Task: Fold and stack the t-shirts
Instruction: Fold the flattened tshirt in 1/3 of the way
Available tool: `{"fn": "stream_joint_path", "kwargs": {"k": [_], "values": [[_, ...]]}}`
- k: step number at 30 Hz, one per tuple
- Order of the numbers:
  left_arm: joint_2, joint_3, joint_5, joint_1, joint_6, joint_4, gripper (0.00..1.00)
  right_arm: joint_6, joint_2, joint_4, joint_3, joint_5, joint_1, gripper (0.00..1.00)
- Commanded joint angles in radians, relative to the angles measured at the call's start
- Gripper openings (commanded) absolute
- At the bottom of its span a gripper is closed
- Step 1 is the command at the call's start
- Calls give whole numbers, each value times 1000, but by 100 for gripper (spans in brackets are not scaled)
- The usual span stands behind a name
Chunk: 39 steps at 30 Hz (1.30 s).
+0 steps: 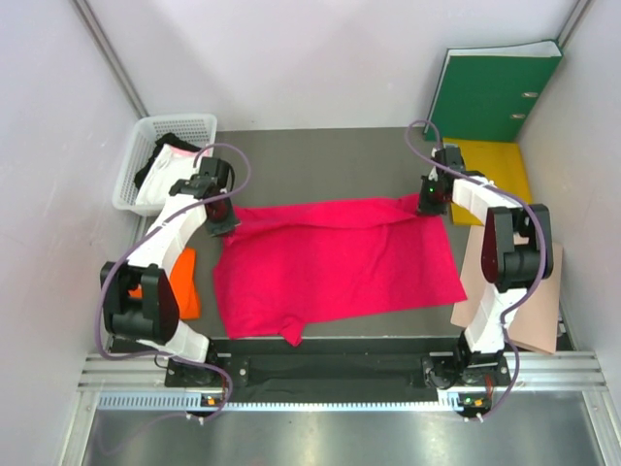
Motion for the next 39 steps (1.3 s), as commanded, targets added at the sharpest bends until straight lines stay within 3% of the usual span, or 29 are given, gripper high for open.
{"fn": "stream_joint_path", "kwargs": {"k": [1,14,18,21,22,28,39], "values": [[-84,-52,17,-8,-40,-16,0,-2,43,-56,78,-1,-8,0],[-131,-143,-16,-32,-76,-70,0,2,54,-68,72,40,-6,2],[-121,-235,36,-37,-86,-88,0,4,57,-70,72,37,-8,3],[-122,-245,54,-48,-89,-107,66,2,62,-76,75,37,-9,3],[-133,-241,47,-54,-89,-102,99,2,62,-76,76,39,-8,3],[-206,-183,91,-71,-70,34,99,1,69,-74,78,27,-6,4],[-1,-149,86,-95,-49,180,93,-4,71,-74,81,16,-8,4]]}}
